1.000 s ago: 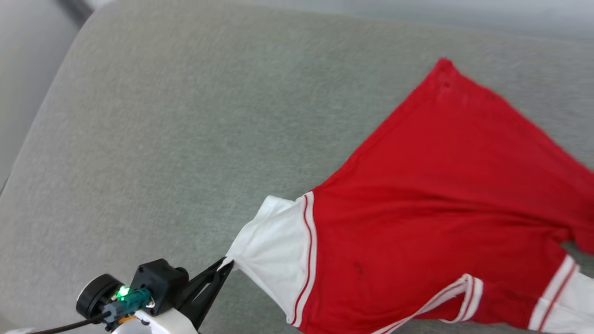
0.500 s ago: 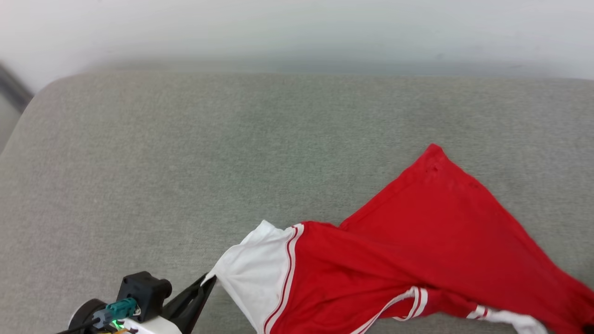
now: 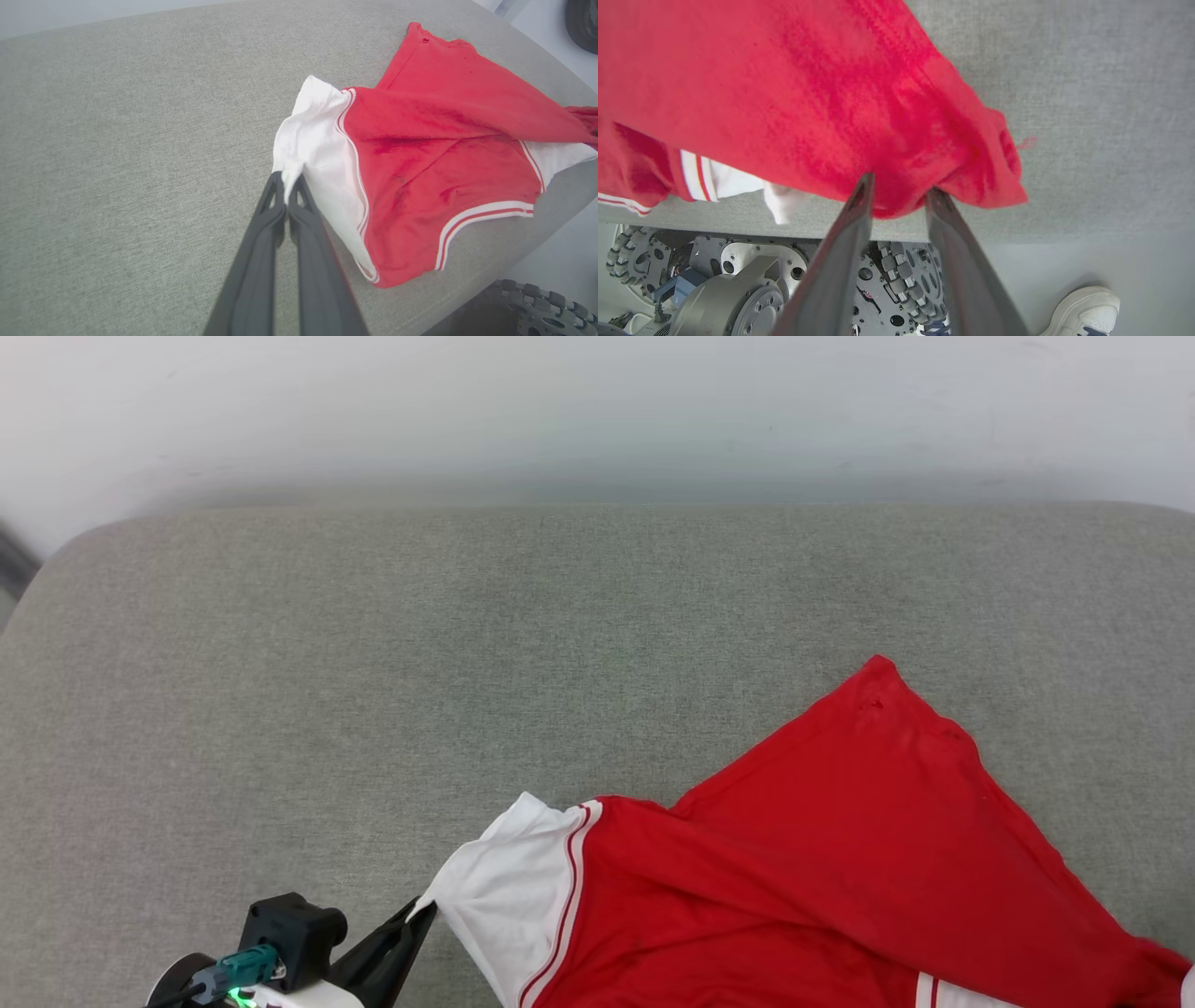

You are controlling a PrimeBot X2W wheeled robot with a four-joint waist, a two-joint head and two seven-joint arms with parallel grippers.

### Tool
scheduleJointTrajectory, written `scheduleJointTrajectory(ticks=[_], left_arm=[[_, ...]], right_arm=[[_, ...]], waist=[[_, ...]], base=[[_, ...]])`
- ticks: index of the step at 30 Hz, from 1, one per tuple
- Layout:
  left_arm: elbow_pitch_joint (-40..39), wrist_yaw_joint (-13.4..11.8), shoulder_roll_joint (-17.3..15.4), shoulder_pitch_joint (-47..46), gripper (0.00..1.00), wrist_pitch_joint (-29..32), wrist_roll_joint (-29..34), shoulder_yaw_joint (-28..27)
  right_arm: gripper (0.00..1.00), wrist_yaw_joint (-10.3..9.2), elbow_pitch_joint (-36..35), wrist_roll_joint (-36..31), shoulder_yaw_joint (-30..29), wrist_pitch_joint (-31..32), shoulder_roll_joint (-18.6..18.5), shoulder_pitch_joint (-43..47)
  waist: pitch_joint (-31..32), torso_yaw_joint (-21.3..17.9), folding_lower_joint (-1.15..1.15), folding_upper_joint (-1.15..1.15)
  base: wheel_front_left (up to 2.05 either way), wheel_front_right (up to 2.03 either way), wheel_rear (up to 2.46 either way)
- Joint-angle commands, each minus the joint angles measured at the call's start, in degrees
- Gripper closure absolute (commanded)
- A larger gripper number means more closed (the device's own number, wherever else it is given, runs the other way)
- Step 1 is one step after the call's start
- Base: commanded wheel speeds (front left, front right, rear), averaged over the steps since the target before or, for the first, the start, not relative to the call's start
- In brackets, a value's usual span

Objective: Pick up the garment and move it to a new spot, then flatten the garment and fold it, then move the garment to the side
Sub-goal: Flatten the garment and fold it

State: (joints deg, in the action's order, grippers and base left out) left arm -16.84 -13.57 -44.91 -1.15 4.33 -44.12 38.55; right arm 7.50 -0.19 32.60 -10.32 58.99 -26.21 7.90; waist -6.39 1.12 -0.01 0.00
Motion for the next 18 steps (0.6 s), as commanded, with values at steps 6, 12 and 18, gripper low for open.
scheduleJointTrajectory(ticks=[6,12,18], left_arm=[[-1.75,0.18,-0.48,-1.08,1.0,0.71,1.0,0.57],[-5.32,-0.04,-0.6,-2.91,1.0,1.83,3.02,1.24],[-8.38,0.74,0.36,-6.15,1.0,2.83,5.43,2.39]], right_arm=[[0.0,-0.02,-3.2,4.01,2.03,-0.54,-3.6,-5.26],[0.0,-0.02,-8.72,5.21,4.0,2.3,-5.61,-14.67],[0.0,-0.02,-6.72,1.84,8.01,7.5,-5.05,-26.46]], waist=[[-1.2,1.79,0.01,0.0],[-5.67,5.04,0.01,0.0],[-11.05,9.03,0.01,0.0]], base=[[0.0,0.0,0.0],[0.0,0.0,0.0],[0.0,0.0,0.0]])
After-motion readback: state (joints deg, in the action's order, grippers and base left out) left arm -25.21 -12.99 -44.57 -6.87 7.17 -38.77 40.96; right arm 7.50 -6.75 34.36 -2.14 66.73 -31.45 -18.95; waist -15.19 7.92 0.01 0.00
